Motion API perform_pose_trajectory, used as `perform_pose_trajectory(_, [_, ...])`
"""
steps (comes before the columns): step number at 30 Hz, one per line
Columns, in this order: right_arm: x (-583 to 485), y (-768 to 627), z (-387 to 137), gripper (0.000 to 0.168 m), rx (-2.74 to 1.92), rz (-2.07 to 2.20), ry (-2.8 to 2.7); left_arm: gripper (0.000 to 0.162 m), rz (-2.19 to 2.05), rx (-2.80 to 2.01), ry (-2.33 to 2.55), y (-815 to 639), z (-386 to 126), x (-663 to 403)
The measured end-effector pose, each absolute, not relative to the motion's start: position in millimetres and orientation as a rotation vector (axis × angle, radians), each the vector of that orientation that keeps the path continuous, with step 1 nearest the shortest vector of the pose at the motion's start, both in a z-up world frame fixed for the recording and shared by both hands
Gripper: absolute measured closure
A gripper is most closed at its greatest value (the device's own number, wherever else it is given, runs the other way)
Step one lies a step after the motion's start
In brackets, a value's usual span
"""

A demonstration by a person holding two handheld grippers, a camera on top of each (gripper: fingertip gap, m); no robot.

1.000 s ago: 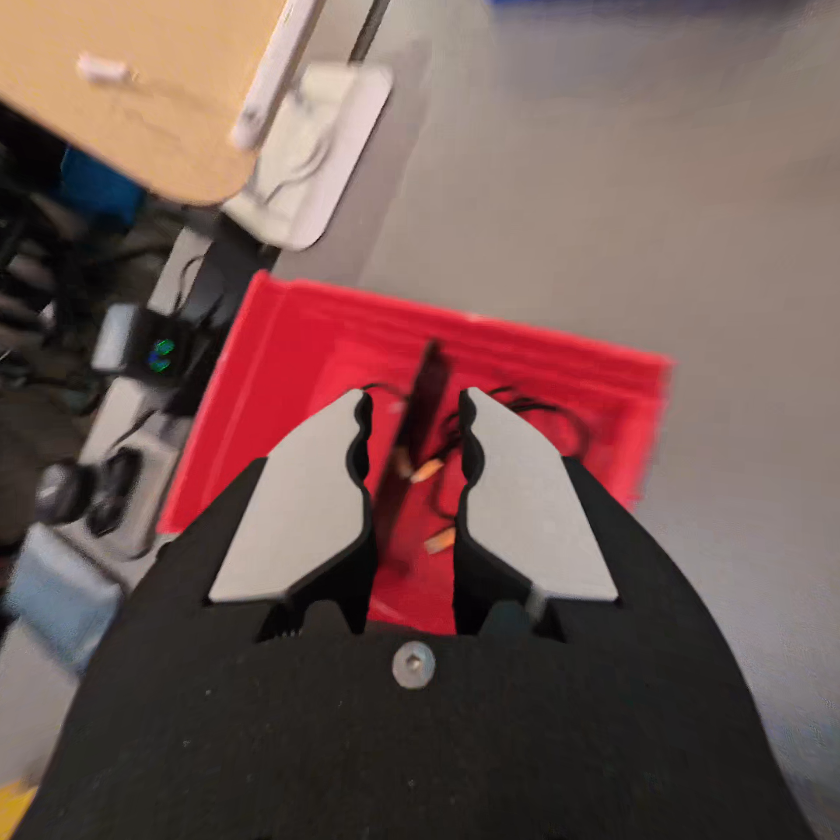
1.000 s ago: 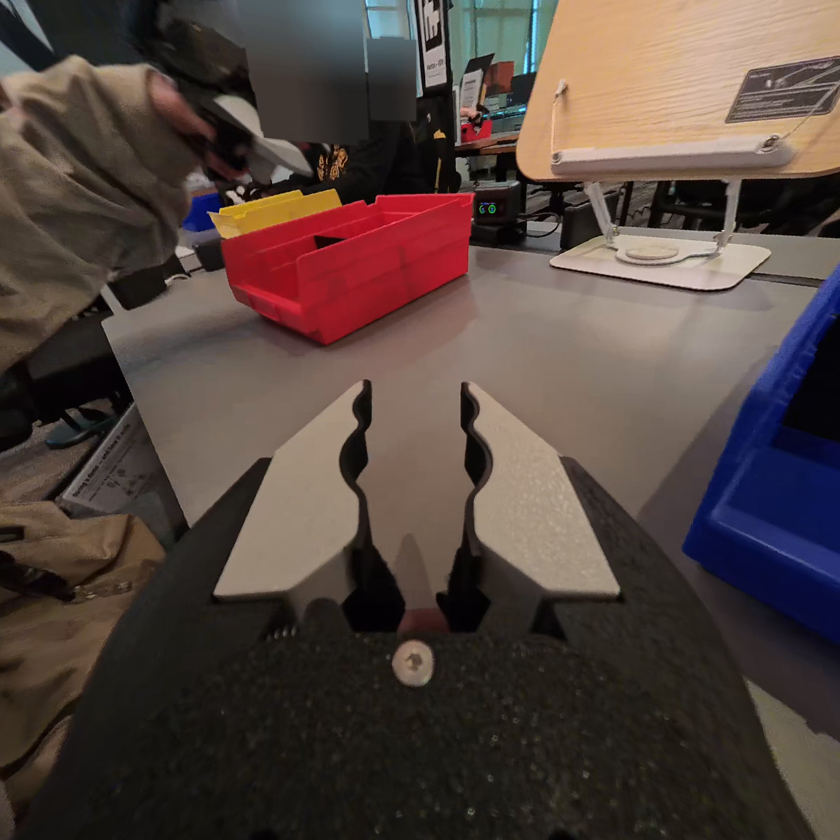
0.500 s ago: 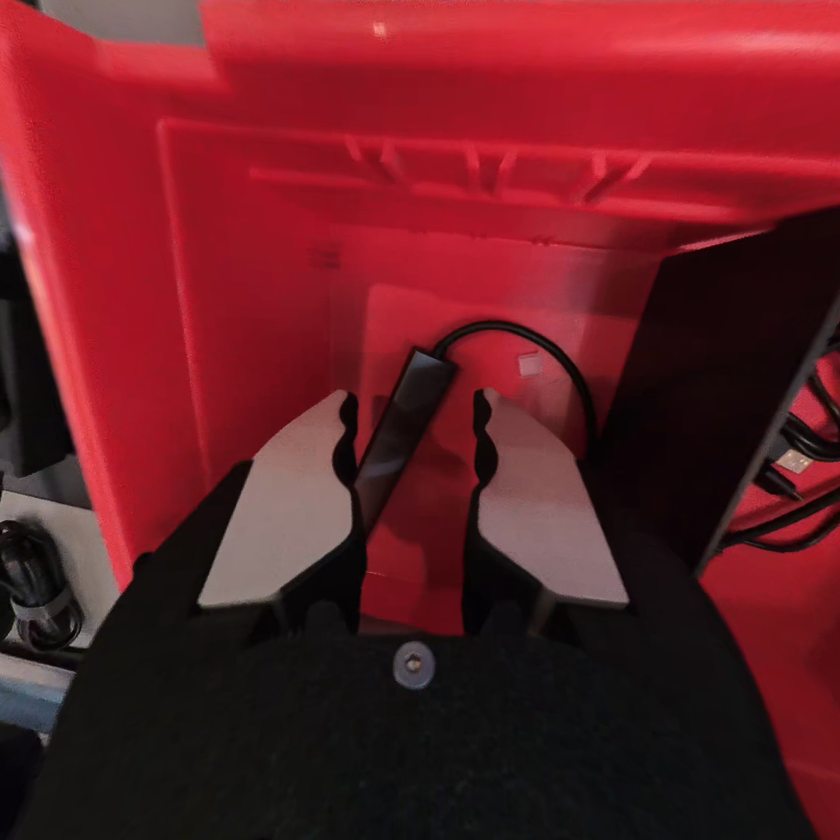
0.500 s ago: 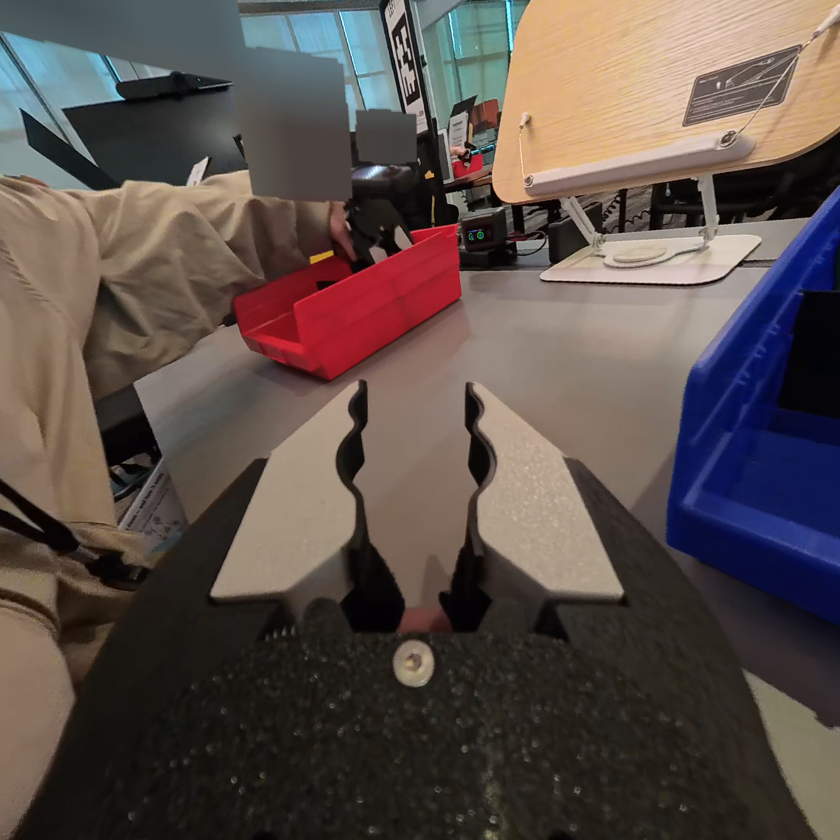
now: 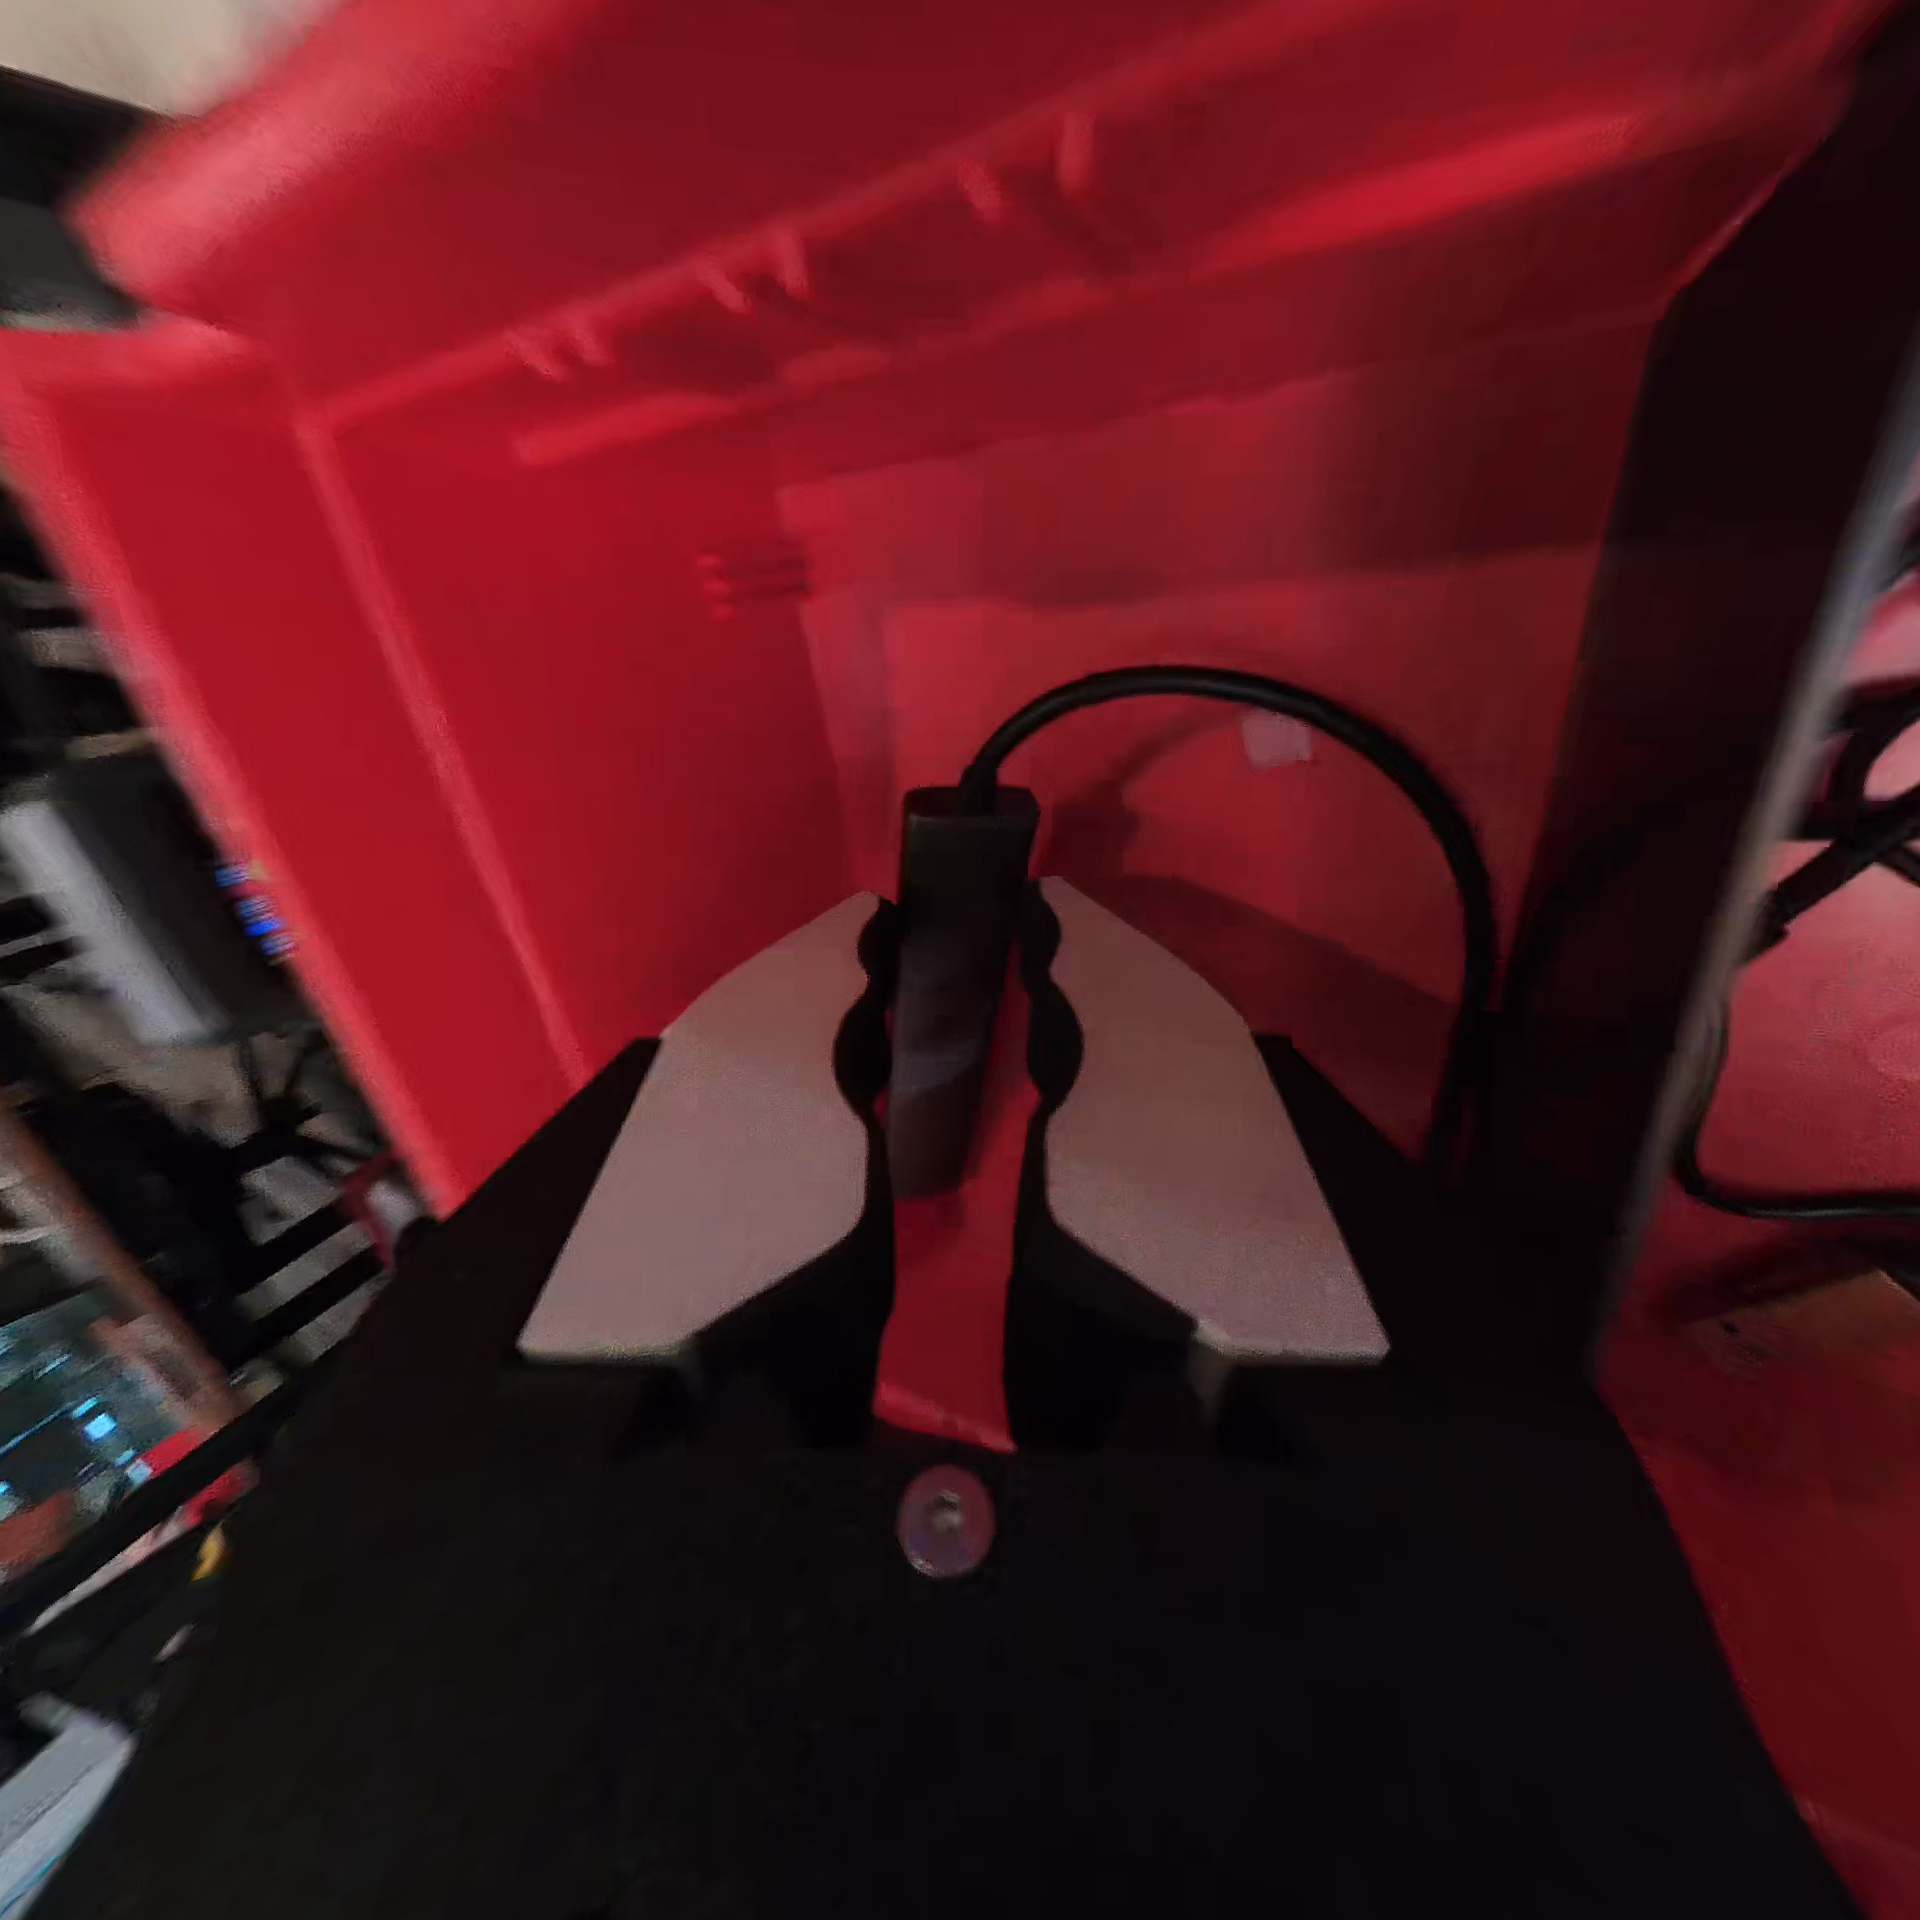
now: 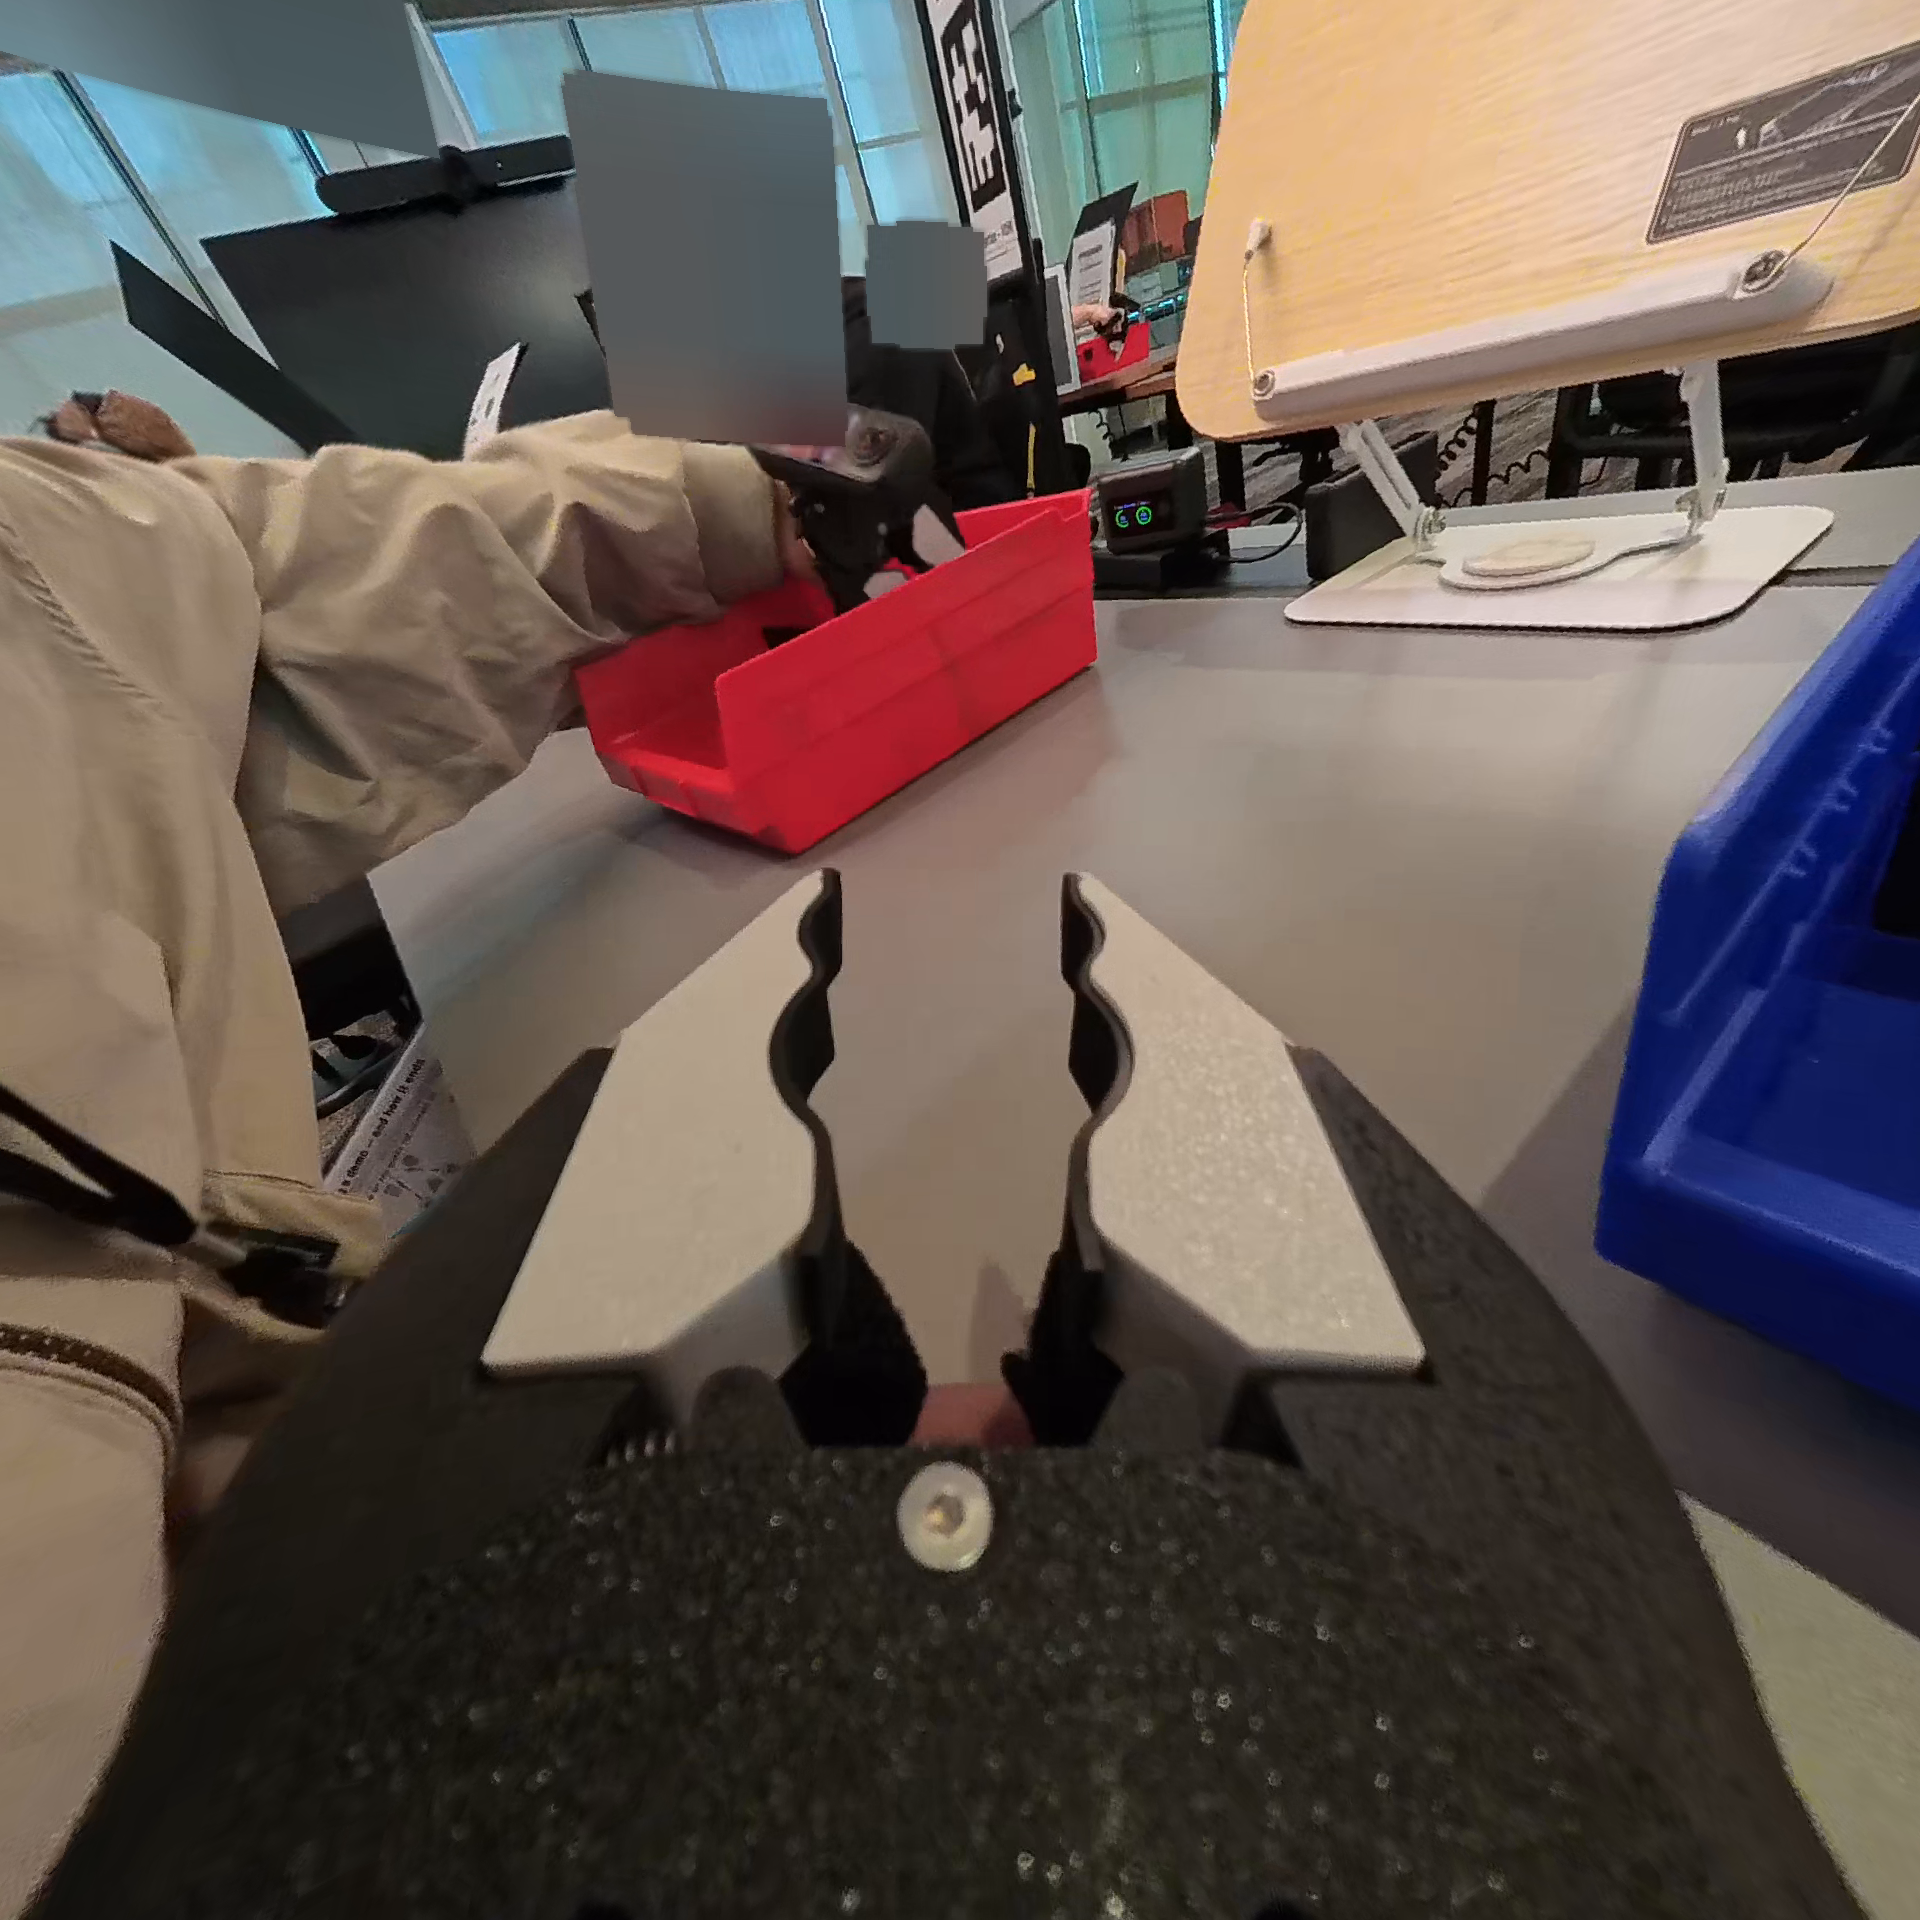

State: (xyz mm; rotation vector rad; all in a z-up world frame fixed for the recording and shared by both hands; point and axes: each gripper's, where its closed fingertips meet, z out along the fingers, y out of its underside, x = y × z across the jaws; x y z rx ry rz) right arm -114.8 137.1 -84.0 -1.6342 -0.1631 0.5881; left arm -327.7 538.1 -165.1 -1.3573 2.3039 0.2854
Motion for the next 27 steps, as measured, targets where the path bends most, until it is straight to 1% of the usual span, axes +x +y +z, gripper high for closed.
perform_pose_trajectory(5, [-121, 134, -85, 0.127, -1.643, 0.553, -0.204, 0.140, 0.352, -1.189, 2.029, 509, -87, -316])
perform_pose_trajectory(8, [-130, 135, -84, 0.127, -1.650, 0.538, -0.242, 0.141, 0.556, -0.953, 1.881, 478, -30, -311])
perform_pose_trajectory(11, [-137, 140, -77, 0.127, -1.653, 0.543, -0.254, 0.141, 0.667, -0.764, 1.757, 432, 17, -301])
perform_pose_trajectory(13, [-143, 145, -67, 0.127, -1.644, 0.528, -0.294, 0.141, 0.662, -0.680, 1.664, 399, 45, -292])
perform_pose_trajectory(17, [-158, 155, -32, 0.127, -1.575, 0.446, -0.457, 0.142, 0.493, -0.627, 1.481, 336, 87, -274])
perform_pose_trajectory(20, [-158, 169, -1, 0.125, -1.535, 0.405, -0.444, 0.142, 0.452, -0.594, 1.377, 298, 98, -261])
perform_pose_trajectory(23, [-170, 179, 29, 0.124, -1.501, 0.433, -0.419, 0.142, 0.402, -0.581, 1.365, 265, 81, -239])
perform_pose_trajectory(25, [-179, 184, 37, 0.124, -1.504, 0.347, -0.455, 0.142, 0.388, -0.576, 1.399, 249, 60, -222])
perform_pose_trajectory(26, [-181, 186, 41, 0.127, -1.500, 0.298, -0.463, 0.142, 0.392, -0.566, 1.408, 241, 51, -215])
perform_pose_trajectory(27, [-183, 187, 42, 0.136, -1.501, 0.263, -0.468, 0.142, 0.393, -0.558, 1.422, 235, 42, -208])
